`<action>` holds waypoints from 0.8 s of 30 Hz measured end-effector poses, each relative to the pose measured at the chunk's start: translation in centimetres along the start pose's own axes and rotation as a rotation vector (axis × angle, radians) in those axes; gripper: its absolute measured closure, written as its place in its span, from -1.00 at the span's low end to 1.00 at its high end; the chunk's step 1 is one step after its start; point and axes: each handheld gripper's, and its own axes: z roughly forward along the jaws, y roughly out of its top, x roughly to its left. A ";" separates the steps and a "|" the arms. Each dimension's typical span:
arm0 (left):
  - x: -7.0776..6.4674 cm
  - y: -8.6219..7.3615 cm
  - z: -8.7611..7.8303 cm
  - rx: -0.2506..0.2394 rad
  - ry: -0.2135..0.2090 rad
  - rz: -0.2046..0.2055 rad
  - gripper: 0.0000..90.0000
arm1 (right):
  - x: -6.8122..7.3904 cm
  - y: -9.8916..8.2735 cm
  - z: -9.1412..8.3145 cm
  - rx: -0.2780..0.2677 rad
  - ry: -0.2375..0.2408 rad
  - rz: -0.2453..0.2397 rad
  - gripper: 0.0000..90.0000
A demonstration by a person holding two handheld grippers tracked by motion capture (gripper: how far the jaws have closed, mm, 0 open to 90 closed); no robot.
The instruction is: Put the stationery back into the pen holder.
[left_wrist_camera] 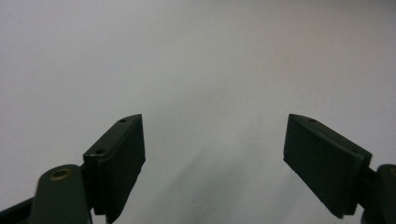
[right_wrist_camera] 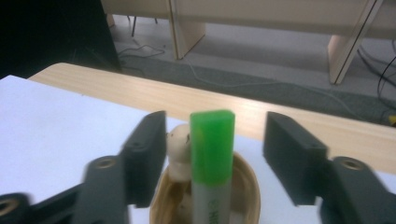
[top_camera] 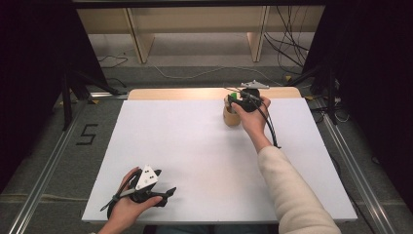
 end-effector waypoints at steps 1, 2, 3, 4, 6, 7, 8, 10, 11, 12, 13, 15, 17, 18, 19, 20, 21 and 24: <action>0.0 0.0 0.0 0.000 0.000 -0.001 -0.54 | -0.1 0.0 -0.1 0.009 0.003 0.005 -0.29; 0.0 0.0 0.0 0.001 0.001 0.002 -0.54 | -0.1 0.0 -0.1 0.019 0.006 0.009 -0.35; 0.1 0.0 0.0 0.001 0.001 0.002 -0.54 | -0.2 -0.1 -0.3 0.028 0.007 0.013 -0.37; 0.1 0.0 0.0 0.001 0.001 0.002 -0.54 | -0.2 0.0 -0.4 0.031 0.011 0.009 -0.39; 0.0 0.0 0.0 0.001 0.002 0.003 -0.54 | -0.3 0.0 -0.7 0.041 0.016 0.008 -0.44; 0.0 0.0 0.0 -0.001 0.003 0.000 -0.54 | -0.3 0.0 -0.9 0.044 0.018 0.005 -0.46; 0.0 0.0 0.0 -0.001 0.003 0.000 -0.54 | -0.3 0.1 -1.1 0.046 0.017 0.003 -0.46; 0.0 0.0 0.0 0.001 0.002 0.000 -0.54 | -0.4 0.1 -1.4 0.047 0.023 -0.002 -0.46; 0.0 0.0 0.0 0.001 0.003 0.000 -0.54 | -0.4 0.1 -1.6 0.045 0.022 -0.004 -0.46; 0.0 0.0 0.0 -0.001 0.004 -0.001 -0.54 | -0.5 0.0 -1.7 0.042 0.024 -0.007 -0.46; 0.0 0.0 0.0 0.000 0.003 0.000 -0.54 | -0.5 0.0 -1.9 0.044 0.025 -0.009 -0.47; 0.0 0.0 0.0 -0.002 0.004 0.000 -0.54 | -0.5 0.0 -2.2 0.051 0.029 -0.017 -0.48; 0.0 0.0 0.0 -0.002 0.005 0.000 -0.54 | -0.5 -0.1 -2.5 0.055 0.031 -0.024 -0.49; 0.0 0.0 0.0 -0.003 0.005 0.000 -0.54 | -0.6 -0.2 -2.7 0.057 0.035 -0.028 -0.49; 0.0 0.0 0.0 -0.002 0.004 -0.001 -0.54 | -0.6 -0.3 -2.9 0.058 0.035 -0.031 -0.49; 0.0 0.0 0.0 -0.002 0.004 0.000 -0.54 | -0.6 -0.4 -3.1 0.061 0.041 -0.032 -0.50; 0.0 0.0 0.0 0.000 0.004 0.000 -0.54 | -0.7 -0.5 -3.3 0.065 0.044 -0.034 -0.51; 0.0 0.0 0.0 -0.004 0.005 0.000 -0.54 | -0.8 -0.8 -3.8 0.072 0.051 -0.044 -0.52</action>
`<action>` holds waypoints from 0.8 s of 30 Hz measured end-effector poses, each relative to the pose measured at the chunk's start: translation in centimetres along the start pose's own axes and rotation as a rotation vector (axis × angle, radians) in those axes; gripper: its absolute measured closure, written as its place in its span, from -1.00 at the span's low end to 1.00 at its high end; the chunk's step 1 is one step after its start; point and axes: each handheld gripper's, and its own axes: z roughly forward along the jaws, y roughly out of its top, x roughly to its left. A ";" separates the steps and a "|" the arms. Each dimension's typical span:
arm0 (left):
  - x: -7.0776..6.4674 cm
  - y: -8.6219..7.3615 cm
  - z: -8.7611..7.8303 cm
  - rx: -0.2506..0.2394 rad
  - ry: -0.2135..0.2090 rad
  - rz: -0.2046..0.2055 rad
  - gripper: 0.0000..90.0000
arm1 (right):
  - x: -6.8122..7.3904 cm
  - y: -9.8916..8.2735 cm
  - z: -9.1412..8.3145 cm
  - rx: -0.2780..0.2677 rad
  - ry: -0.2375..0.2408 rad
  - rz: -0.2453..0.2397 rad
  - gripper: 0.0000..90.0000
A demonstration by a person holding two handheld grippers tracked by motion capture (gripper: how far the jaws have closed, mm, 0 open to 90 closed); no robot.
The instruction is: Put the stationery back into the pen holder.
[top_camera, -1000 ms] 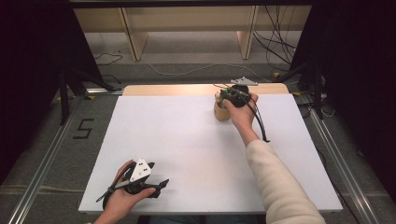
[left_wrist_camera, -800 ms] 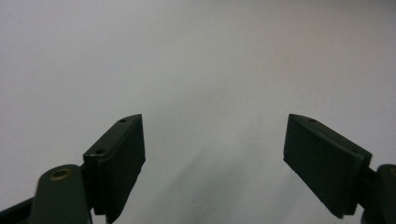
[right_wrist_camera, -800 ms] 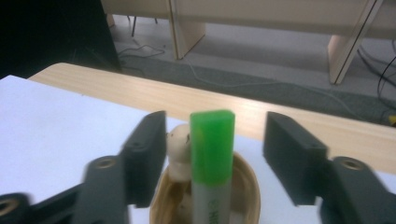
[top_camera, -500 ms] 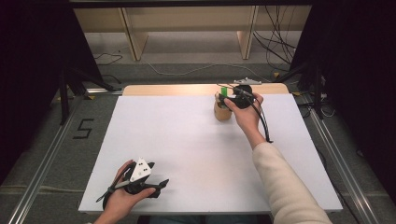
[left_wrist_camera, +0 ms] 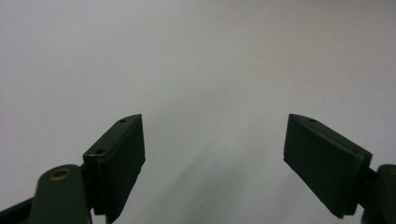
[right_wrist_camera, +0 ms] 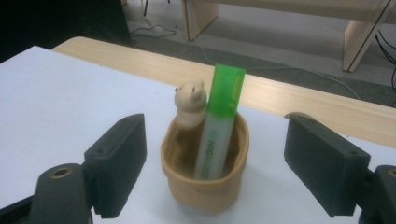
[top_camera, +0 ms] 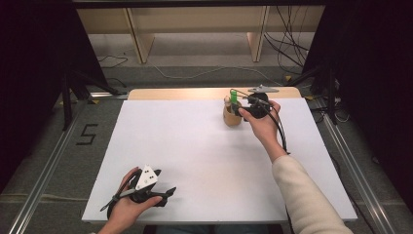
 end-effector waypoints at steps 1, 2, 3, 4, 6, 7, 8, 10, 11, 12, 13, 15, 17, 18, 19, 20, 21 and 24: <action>0.0 0.0 0.0 0.000 0.000 0.000 -0.54 | 0.0 -0.1 -0.2 0.003 0.004 -0.002 -0.52; 0.0 0.0 0.0 0.000 0.001 -0.001 -0.54 | 0.0 -0.2 -0.3 0.008 0.008 -0.005 -0.52; 0.0 0.0 0.0 0.001 0.001 -0.001 -0.54 | -0.1 -0.2 -0.5 0.010 0.014 -0.009 -0.52; 0.0 0.0 0.0 0.002 0.001 -0.001 -0.54 | 0.0 -0.3 -0.7 0.013 0.015 -0.011 -0.52; 0.0 0.0 0.0 0.001 0.003 -0.001 -0.54 | 0.0 -0.4 -1.0 0.023 0.023 -0.019 -0.52; 0.0 0.0 0.0 0.000 0.002 -0.001 -0.54 | 0.1 -0.5 -1.1 0.027 0.027 -0.024 -0.52; 0.0 0.0 0.0 0.000 0.000 -0.003 -0.54 | 0.1 -0.5 -1.3 0.035 0.033 -0.029 -0.52; 0.0 0.0 0.0 0.000 0.003 -0.001 -0.54 | 0.3 -0.7 -1.6 0.041 0.039 -0.038 -0.52; 0.0 0.0 0.0 0.001 0.003 -0.001 -0.54 | 0.4 -0.7 -1.7 0.046 0.043 -0.045 -0.51; 0.0 0.0 0.0 0.002 0.002 -0.001 -0.54 | 0.5 -0.8 -1.8 0.050 0.049 -0.051 -0.51; 0.0 0.0 0.0 0.002 0.002 -0.001 -0.54 | 0.6 -0.9 -2.0 0.058 0.053 -0.054 -0.51; 0.0 0.0 0.0 0.002 0.002 -0.001 -0.54 | 0.8 -1.1 -2.2 0.069 0.062 -0.063 -0.51; 0.0 0.0 0.0 0.002 0.002 -0.001 -0.54 | 0.9 -1.2 -2.4 0.077 0.068 -0.067 -0.49; 0.0 0.0 0.0 0.001 0.001 -0.002 -0.54 | 0.9 -1.3 -2.6 0.080 0.072 -0.071 -0.49; 0.0 0.0 0.0 0.002 0.002 -0.002 -0.54 | 1.0 -1.4 -2.7 0.088 0.074 -0.071 -0.49; 0.0 -0.1 0.0 0.002 0.002 -0.001 -0.54 | 1.0 -1.5 -2.8 0.095 0.078 -0.073 -0.49; 0.0 -0.1 0.0 0.002 0.002 -0.002 -0.54 | 1.1 -1.6 -3.0 0.097 0.081 -0.073 -0.49; 0.0 -0.1 0.0 0.002 0.003 -0.002 -0.54 | 1.1 -2.0 -3.4 0.106 0.088 -0.082 -0.49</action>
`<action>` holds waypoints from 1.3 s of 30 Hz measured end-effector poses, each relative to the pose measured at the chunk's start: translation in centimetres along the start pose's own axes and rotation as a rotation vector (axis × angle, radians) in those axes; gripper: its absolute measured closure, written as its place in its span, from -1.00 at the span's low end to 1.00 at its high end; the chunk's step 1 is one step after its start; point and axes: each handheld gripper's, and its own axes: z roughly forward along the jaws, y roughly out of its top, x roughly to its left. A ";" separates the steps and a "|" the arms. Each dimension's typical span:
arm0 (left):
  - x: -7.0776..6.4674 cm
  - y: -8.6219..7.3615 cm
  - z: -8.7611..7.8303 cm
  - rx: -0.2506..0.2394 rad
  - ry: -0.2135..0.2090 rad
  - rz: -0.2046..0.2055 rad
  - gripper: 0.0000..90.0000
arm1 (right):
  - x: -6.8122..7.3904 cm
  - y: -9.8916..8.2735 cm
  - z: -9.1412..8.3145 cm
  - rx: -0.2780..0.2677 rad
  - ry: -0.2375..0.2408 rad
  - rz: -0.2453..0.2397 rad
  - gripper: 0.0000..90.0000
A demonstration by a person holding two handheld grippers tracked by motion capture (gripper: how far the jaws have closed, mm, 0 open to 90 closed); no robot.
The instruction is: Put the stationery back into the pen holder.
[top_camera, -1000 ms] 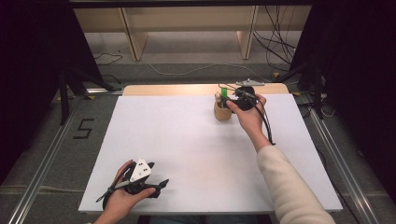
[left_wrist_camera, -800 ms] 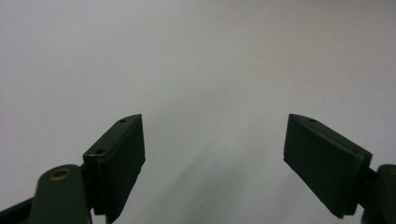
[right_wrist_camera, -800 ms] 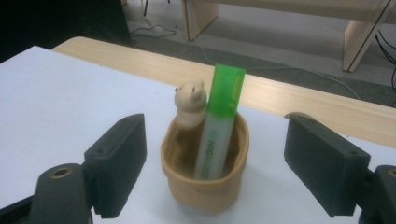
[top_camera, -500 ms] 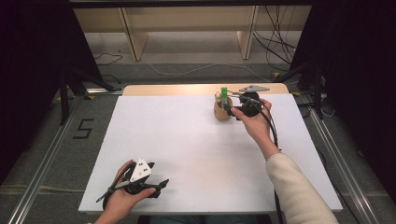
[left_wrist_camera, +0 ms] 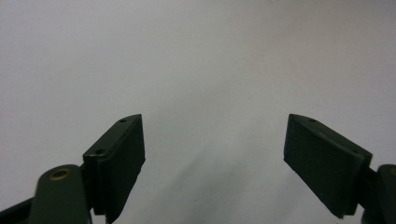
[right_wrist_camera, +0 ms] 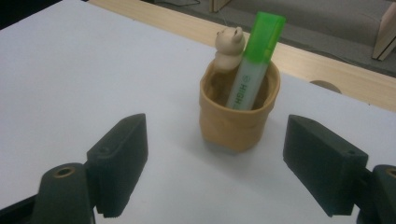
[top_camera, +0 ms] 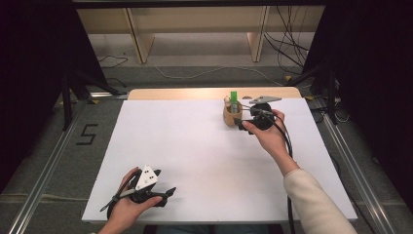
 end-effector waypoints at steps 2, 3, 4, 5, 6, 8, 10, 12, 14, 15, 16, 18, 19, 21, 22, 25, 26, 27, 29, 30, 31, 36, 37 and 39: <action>0.0 0.0 0.0 0.000 0.000 0.000 -0.54 | 0.1 -0.2 -0.3 0.004 0.006 -0.003 -0.49; 0.0 0.0 0.0 0.000 0.000 0.000 -0.54 | 0.2 -0.4 -0.4 0.006 0.007 -0.006 -0.48; 0.0 0.0 0.0 0.000 0.001 0.000 -0.54 | 0.2 -0.5 -0.6 0.011 0.013 -0.010 -0.48; 0.0 0.0 0.0 0.000 0.001 -0.001 -0.54 | 0.3 -0.6 -0.7 0.020 0.015 -0.009 -0.48; 0.0 0.0 0.0 0.000 0.001 -0.001 -0.54 | 0.3 -0.7 -0.9 0.022 0.018 -0.011 -0.48; 0.0 0.0 0.0 0.000 0.001 -0.001 -0.54 | 0.4 -0.9 -1.2 0.024 0.022 -0.012 -0.46; 0.0 0.0 0.0 0.000 0.003 -0.001 -0.54 | 0.4 -1.1 -1.4 0.035 0.027 -0.013 -0.46; 0.0 0.0 0.0 0.000 0.003 -0.002 -0.55 | 0.4 -1.4 -1.7 0.043 0.030 -0.011 -0.46; 0.0 0.0 0.0 0.001 0.003 -0.002 -0.55 | 0.4 -1.7 -1.9 0.048 0.036 -0.014 -0.46; 0.0 0.0 0.0 0.000 0.003 -0.002 -0.55 | 0.4 -1.8 -2.0 0.055 0.041 -0.016 -0.46; 0.0 0.0 0.0 0.001 0.003 -0.002 -0.55 | 0.5 -1.9 -2.2 0.063 0.048 -0.014 -0.46; 0.0 0.0 0.0 0.001 0.003 -0.003 -0.55 | 0.5 -2.1 -2.4 0.056 0.056 -0.017 -0.45; 0.0 0.0 0.0 0.000 0.003 -0.003 -0.55 | 0.6 -2.2 -2.6 0.060 0.060 -0.014 -0.44; 0.0 0.0 0.0 0.001 0.003 -0.003 -0.55 | 0.6 -2.4 -2.9 0.060 0.062 -0.014 -0.44; 0.0 0.0 0.0 0.000 0.004 -0.003 -0.55 | 0.5 -2.6 -3.0 0.062 0.063 -0.015 -0.44; 0.0 0.0 0.0 -0.001 0.004 -0.004 -0.55 | 0.5 -3.0 -3.4 0.067 0.067 -0.020 -0.45; 0.0 0.0 0.0 0.000 0.003 -0.003 -0.55 | 0.5 -3.2 -3.5 0.074 0.069 -0.020 -0.45; 0.0 0.0 0.0 0.003 0.004 0.001 -0.55 | 0.5 -3.4 -3.7 0.072 0.070 -0.019 -0.44; 0.0 0.0 0.0 0.003 0.004 0.000 -0.55 | 0.4 -3.9 -4.1 0.070 0.074 -0.016 -0.44; 0.0 0.0 0.0 0.004 0.003 0.000 -0.55 | 0.4 -4.2 -4.3 0.070 0.076 -0.018 -0.44; 0.0 0.0 0.0 0.003 0.005 -0.001 -0.55 | 0.4 -4.5 -4.4 0.074 0.077 -0.014 -0.45; -0.1 0.0 0.1 -0.001 0.007 -0.006 -0.55 | 0.2 -5.9 -5.3 0.078 0.084 -0.008 -0.45; -0.1 0.0 0.1 -0.001 0.007 -0.007 -0.55 | 0.2 -6.2 -5.5 0.079 0.084 -0.007 -0.45; 0.0 0.0 0.1 0.001 0.007 -0.007 -0.55 | 0.1 -6.6 -5.8 0.083 0.094 -0.001 -0.45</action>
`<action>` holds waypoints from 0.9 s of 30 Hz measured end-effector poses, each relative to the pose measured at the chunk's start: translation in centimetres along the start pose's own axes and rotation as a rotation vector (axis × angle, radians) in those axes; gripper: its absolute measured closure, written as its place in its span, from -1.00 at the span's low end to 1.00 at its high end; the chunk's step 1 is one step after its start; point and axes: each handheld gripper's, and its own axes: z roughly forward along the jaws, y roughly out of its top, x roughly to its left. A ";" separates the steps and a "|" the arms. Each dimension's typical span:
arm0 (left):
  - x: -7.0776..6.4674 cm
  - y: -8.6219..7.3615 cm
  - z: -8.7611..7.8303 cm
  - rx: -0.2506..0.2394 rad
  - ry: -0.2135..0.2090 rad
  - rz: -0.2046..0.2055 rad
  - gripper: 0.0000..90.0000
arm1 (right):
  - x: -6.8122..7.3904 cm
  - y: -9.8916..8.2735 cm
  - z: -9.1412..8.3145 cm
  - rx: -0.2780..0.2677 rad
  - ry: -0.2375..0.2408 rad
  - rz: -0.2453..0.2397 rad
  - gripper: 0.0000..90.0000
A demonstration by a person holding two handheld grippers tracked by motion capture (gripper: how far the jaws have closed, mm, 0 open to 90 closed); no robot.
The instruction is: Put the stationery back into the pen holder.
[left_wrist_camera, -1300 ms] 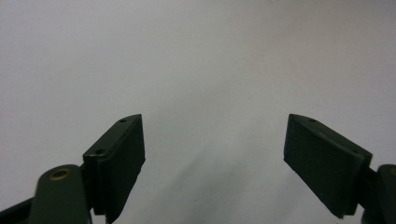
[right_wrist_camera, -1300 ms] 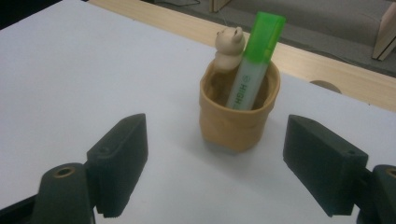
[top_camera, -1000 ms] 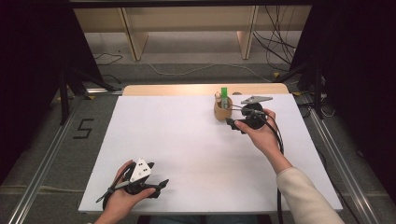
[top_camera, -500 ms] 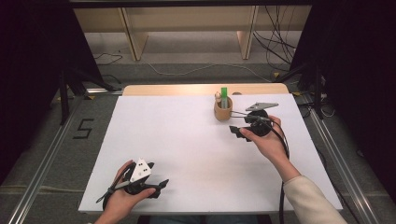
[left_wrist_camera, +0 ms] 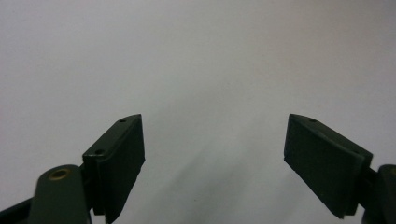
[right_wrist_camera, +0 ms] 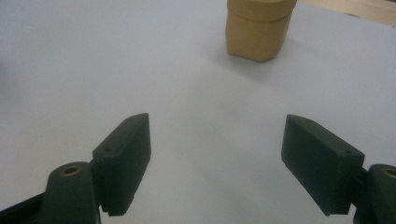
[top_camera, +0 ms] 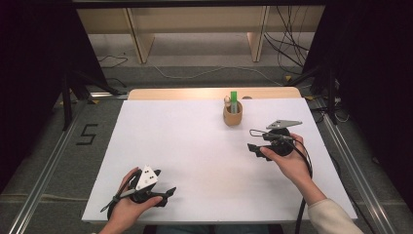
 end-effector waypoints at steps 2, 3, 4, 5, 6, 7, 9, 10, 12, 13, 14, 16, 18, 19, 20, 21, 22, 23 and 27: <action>0.0 0.0 0.0 0.002 -0.002 -0.002 -0.55 | 0.1 -0.5 -0.2 0.000 0.006 -0.002 -0.45; 0.0 0.0 0.0 0.003 -0.001 -0.003 -0.55 | 0.1 -0.7 -0.3 0.003 0.010 0.003 -0.45; 0.0 0.0 0.0 0.002 -0.002 -0.003 -0.55 | 0.2 -0.9 -0.5 0.003 0.015 0.005 -0.46; 0.0 0.0 0.0 0.001 -0.002 -0.003 -0.55 | 0.2 -1.1 -0.6 0.002 0.015 0.007 -0.45; 0.0 0.0 0.0 0.001 -0.002 -0.004 -0.55 | 0.2 -1.3 -0.7 0.000 0.020 0.001 -0.45; 0.0 0.0 0.0 0.001 -0.001 -0.003 -0.55 | 0.2 -1.4 -0.9 0.002 0.018 0.004 -0.46; 0.0 0.0 0.0 0.001 -0.001 -0.003 -0.55 | 0.3 -1.7 -1.0 -0.002 0.022 0.009 -0.46; 0.0 0.0 0.0 0.001 -0.001 -0.003 -0.55 | 0.3 -1.9 -1.1 -0.010 0.023 0.003 -0.46; 0.0 0.0 0.0 0.001 -0.001 -0.003 -0.55 | 0.5 -2.2 -1.2 -0.009 0.033 0.000 -0.46; 0.0 0.0 0.0 0.000 -0.001 -0.003 -0.55 | 0.6 -2.5 -1.3 -0.006 0.034 -0.002 -0.47; 0.0 0.0 0.0 0.000 0.000 -0.004 -0.55 | 0.6 -2.6 -1.3 -0.005 0.036 -0.006 -0.47; 0.0 0.0 0.1 0.000 0.000 -0.004 -0.55 | 0.7 -3.0 -1.4 -0.002 0.039 0.002 -0.48; 0.0 0.0 0.1 0.000 -0.001 -0.003 -0.55 | 0.7 -3.4 -1.5 0.002 0.043 -0.004 -0.49; 0.0 0.0 0.1 0.002 -0.001 -0.001 -0.55 | 0.8 -3.6 -1.6 0.003 0.045 -0.001 -0.50; -0.1 0.0 0.1 0.001 -0.001 -0.001 -0.55 | 0.8 -3.8 -1.7 0.003 0.047 -0.001 -0.50; -0.1 0.0 0.1 0.001 -0.001 -0.001 -0.55 | 0.8 -3.9 -1.7 0.003 0.050 -0.001 -0.51; 0.0 0.0 0.1 0.004 -0.001 0.003 -0.55 | 0.8 -4.1 -1.8 0.007 0.053 0.005 -0.51; 0.0 0.0 0.1 0.005 -0.001 0.003 -0.55 | 0.9 -4.3 -1.8 0.005 0.057 0.007 -0.51; 0.0 0.0 0.1 0.005 0.000 0.003 -0.55 | 1.0 -5.1 -2.0 0.009 0.058 -0.007 -0.53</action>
